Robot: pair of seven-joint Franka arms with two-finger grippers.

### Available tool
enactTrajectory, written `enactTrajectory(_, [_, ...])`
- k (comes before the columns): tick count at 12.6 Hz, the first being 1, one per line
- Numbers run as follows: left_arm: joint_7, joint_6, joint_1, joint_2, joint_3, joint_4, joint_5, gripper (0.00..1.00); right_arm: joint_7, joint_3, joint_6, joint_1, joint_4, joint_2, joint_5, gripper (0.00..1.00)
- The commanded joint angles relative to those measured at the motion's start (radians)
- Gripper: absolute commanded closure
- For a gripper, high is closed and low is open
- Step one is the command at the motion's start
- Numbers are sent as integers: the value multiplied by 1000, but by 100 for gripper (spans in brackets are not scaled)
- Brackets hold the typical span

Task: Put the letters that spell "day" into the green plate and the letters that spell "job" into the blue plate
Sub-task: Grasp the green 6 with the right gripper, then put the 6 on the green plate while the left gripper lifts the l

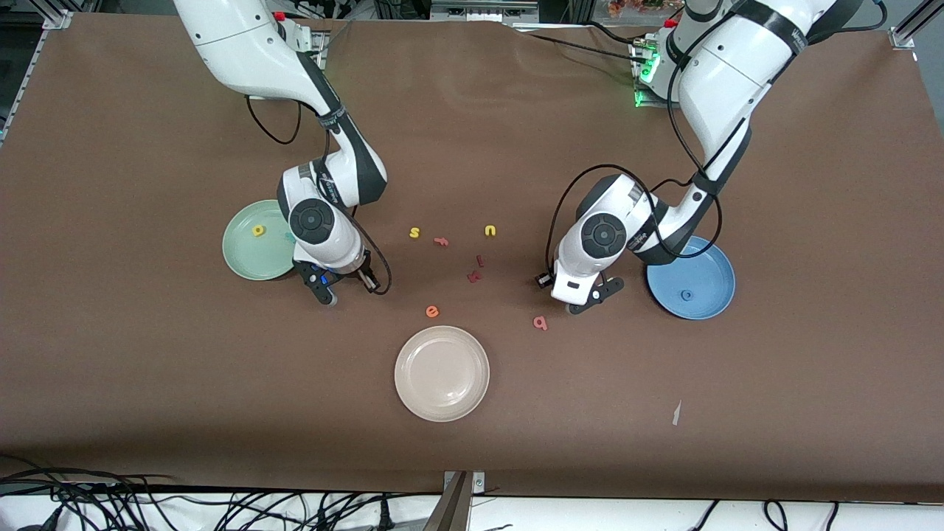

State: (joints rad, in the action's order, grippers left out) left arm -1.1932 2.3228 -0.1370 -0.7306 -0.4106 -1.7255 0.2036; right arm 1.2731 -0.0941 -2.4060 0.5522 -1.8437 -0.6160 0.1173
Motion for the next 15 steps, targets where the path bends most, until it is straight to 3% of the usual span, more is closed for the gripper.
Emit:
enactTrajectory(1, [-74,9,4,23,-5,-8,-21,48,-56,-31,100,0,-12,79,9,89])
enactTrajectory(5, [-248,-11,4,57,-4,-51,-9,41,-284,-156,275,0,-73,192,9,88])
enactTrajectory(9, [-484,-8,7,96,1,-78,-7,24,-517,-309,165,-2,-322,309,16,81])
enactTrajectory(10, [-561,-2,5,96,3,-78,11,23,-518,-311,119,-2,-356,303,16,57])
enactTrajectory(11, [-653,-2,7,96,1,-80,69,23,-514,-312,119,-5,-361,298,16,1])
enactTrajectory(13, [-771,19,7,96,-2,-100,155,23,-514,-323,189,-6,-353,324,15,0])
enactTrajectory(15, [-873,108,7,96,-2,-138,160,24,-524,-335,244,-6,-353,367,15,0])
